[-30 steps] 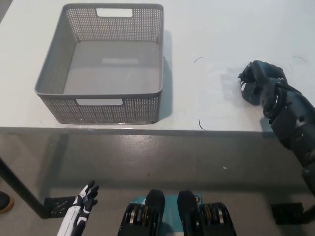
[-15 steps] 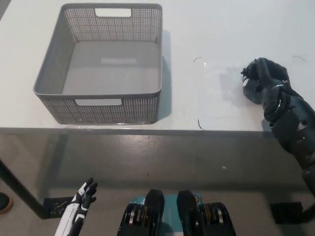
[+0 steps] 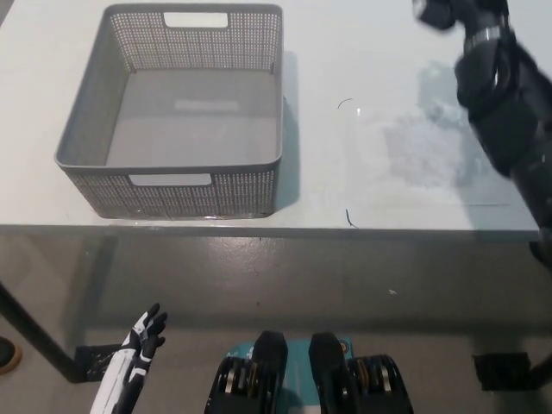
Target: Use the right hand to pick up a webcam and put it into a container on the left side
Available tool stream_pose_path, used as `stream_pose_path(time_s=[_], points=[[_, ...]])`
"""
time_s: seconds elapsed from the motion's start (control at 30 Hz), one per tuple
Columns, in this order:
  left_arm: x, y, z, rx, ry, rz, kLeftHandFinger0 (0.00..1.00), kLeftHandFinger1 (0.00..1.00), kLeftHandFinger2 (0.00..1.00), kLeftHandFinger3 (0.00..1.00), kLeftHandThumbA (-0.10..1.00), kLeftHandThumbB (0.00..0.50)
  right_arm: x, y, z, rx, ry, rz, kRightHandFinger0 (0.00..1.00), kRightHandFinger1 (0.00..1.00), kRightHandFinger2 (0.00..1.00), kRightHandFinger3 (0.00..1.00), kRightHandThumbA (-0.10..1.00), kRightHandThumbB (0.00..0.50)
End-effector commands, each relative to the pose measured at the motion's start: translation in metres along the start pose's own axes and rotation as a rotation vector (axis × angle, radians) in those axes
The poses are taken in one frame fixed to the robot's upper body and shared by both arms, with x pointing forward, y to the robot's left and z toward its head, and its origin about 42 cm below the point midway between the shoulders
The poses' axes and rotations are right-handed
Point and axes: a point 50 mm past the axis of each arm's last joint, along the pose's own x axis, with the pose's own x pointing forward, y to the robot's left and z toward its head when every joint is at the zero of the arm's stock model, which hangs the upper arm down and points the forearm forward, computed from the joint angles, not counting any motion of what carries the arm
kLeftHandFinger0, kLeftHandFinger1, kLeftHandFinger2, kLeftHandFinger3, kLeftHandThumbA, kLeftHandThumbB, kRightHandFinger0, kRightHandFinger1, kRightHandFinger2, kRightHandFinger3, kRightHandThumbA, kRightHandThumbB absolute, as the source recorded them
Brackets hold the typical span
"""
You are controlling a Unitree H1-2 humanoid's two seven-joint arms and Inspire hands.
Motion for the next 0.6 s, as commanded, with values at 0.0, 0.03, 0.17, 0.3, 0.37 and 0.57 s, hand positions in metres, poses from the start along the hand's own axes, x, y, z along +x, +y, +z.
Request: stream_pose_path(time_s=[0.0,0.03,0.17,0.3,0.37,0.57], points=[[0.002,0.007,0.007,0.027,-0.033,-0.008,1.0,1.0,1.0,1.0,0.95,0.002,0.024,-0.053,0.074,0.06,-0.19,-0.142,0.0,0.35,0.79,0.87,-0.1,0.189],[0.003,0.007,0.007,0.031,-0.034,-0.01,1.0,1.0,1.0,1.0,0.95,0.003,0.023,-0.053,0.077,0.063,-0.194,-0.141,0.0,0.34,0.79,0.87,-0.1,0.188],[0.002,0.006,0.006,0.041,-0.035,-0.015,1.0,1.0,1.0,1.0,0.96,0.013,0.021,-0.044,0.116,0.111,-0.246,-0.116,0.0,0.32,0.77,0.91,-0.1,0.18],[0.005,0.007,0.007,0.05,-0.039,-0.022,1.0,1.0,1.0,1.0,1.0,0.027,0.018,-0.03,0.159,0.126,-0.277,-0.089,0.0,0.34,0.78,0.96,-0.1,0.193],[0.008,0.006,0.008,0.06,-0.045,-0.027,1.0,1.0,1.0,1.0,1.0,0.021,0.017,-0.026,0.17,0.131,-0.285,-0.085,0.0,0.33,0.76,0.94,-0.1,0.192],[0.013,0.004,0.011,0.06,-0.05,-0.047,1.0,1.0,1.0,1.0,1.0,0.027,0.002,0.011,0.234,0.12,-0.369,-0.002,0.0,0.27,0.74,0.85,-0.1,0.215]])
